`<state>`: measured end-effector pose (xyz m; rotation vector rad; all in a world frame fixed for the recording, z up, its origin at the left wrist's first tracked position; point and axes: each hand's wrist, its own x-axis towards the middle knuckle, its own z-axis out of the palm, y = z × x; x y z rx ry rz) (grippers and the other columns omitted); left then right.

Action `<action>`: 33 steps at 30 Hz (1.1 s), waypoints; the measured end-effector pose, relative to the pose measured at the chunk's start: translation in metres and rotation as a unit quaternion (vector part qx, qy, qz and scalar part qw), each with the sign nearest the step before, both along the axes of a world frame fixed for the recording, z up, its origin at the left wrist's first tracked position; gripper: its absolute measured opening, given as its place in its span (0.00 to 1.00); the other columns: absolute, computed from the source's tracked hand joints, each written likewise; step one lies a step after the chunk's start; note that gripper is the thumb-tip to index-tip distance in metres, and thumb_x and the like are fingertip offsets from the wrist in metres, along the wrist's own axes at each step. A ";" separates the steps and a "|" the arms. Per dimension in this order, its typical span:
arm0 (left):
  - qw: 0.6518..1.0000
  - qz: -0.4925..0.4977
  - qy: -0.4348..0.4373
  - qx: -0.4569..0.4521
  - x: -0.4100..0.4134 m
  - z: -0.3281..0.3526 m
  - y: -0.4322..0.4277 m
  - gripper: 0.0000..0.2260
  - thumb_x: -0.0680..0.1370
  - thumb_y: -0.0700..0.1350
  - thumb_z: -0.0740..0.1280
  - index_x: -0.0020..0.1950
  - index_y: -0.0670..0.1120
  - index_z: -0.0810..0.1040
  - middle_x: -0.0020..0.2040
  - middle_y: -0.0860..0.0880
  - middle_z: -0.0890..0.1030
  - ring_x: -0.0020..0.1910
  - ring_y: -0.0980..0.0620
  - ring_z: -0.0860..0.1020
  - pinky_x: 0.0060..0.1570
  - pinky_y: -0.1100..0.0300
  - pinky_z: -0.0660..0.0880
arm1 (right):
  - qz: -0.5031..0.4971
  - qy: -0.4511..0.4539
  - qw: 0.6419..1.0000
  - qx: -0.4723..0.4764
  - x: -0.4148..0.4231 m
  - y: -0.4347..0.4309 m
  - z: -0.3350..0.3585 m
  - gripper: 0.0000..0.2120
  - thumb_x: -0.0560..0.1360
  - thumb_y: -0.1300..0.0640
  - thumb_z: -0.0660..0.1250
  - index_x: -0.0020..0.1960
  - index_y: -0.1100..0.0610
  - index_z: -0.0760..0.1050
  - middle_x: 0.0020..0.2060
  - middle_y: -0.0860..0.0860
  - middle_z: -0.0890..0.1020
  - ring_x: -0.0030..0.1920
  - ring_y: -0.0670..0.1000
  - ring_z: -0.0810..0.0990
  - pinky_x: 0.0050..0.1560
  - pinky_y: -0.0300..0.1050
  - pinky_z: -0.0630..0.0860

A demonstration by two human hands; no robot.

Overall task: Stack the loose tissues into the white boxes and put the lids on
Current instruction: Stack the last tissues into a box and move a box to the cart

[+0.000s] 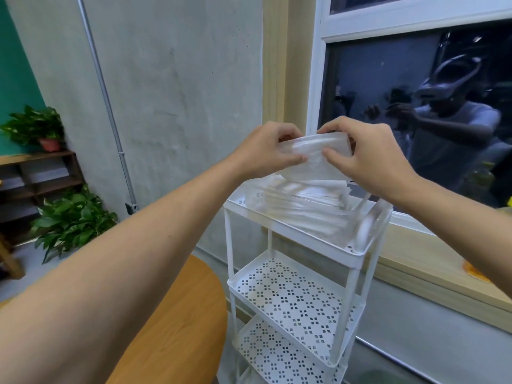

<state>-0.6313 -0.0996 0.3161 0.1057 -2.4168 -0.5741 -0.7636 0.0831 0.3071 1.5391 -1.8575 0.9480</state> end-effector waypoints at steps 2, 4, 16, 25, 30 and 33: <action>1.000 0.006 0.012 -0.009 0.014 0.007 -0.002 0.05 0.77 0.44 0.77 0.49 0.51 0.84 0.42 0.59 0.84 0.40 0.65 0.80 0.43 0.68 0.75 | 0.011 -0.002 1.000 -0.012 0.009 0.001 0.008 0.12 0.77 0.58 0.73 0.61 0.55 0.81 0.44 0.55 0.85 0.39 0.52 0.81 0.48 0.51 0.79; 1.000 0.008 0.029 0.007 0.032 0.015 -0.006 0.06 0.76 0.42 0.77 0.47 0.54 0.84 0.41 0.60 0.84 0.40 0.66 0.81 0.45 0.68 0.75 | 0.031 -0.009 0.999 -0.016 0.020 0.001 0.014 0.14 0.77 0.58 0.73 0.62 0.53 0.80 0.45 0.53 0.85 0.39 0.49 0.80 0.47 0.46 0.79; 0.989 0.077 -0.003 0.122 0.242 0.004 -0.001 0.13 0.79 0.44 0.76 0.63 0.49 0.81 0.46 0.43 0.87 0.41 0.52 0.83 0.44 0.60 0.78 | 0.216 -0.084 0.971 0.052 0.160 -0.032 -0.004 0.11 0.76 0.64 0.73 0.50 0.49 0.87 0.46 0.45 0.87 0.46 0.49 0.83 0.50 0.41 0.79; 0.953 0.199 -0.014 0.228 0.457 -0.062 0.027 0.17 0.82 0.42 0.72 0.66 0.53 0.71 0.62 0.45 0.82 0.54 0.47 0.86 0.48 0.46 0.84 | 0.362 -0.179 0.912 0.079 0.323 -0.083 -0.073 0.11 0.72 0.52 0.71 0.53 0.43 0.85 0.45 0.49 0.86 0.44 0.54 0.83 0.51 0.56 0.81; 0.930 0.302 -0.023 0.208 0.566 -0.106 0.055 0.06 0.85 0.40 0.67 0.57 0.46 0.83 0.32 0.58 0.73 0.29 0.58 0.68 0.36 0.69 0.70 | 0.424 -0.223 0.869 0.119 0.424 -0.103 -0.116 0.11 0.76 0.57 0.75 0.55 0.44 0.85 0.45 0.49 0.87 0.46 0.55 0.85 0.49 0.58 0.82; 0.909 0.358 0.007 0.213 0.627 -0.131 0.077 0.09 0.85 0.42 0.68 0.57 0.52 0.87 0.37 0.39 0.78 0.33 0.39 0.71 0.42 0.57 0.70 | 0.452 -0.236 0.846 0.158 0.490 -0.109 -0.141 0.12 0.76 0.56 0.75 0.55 0.42 0.84 0.47 0.48 0.87 0.47 0.53 0.85 0.48 0.58 0.83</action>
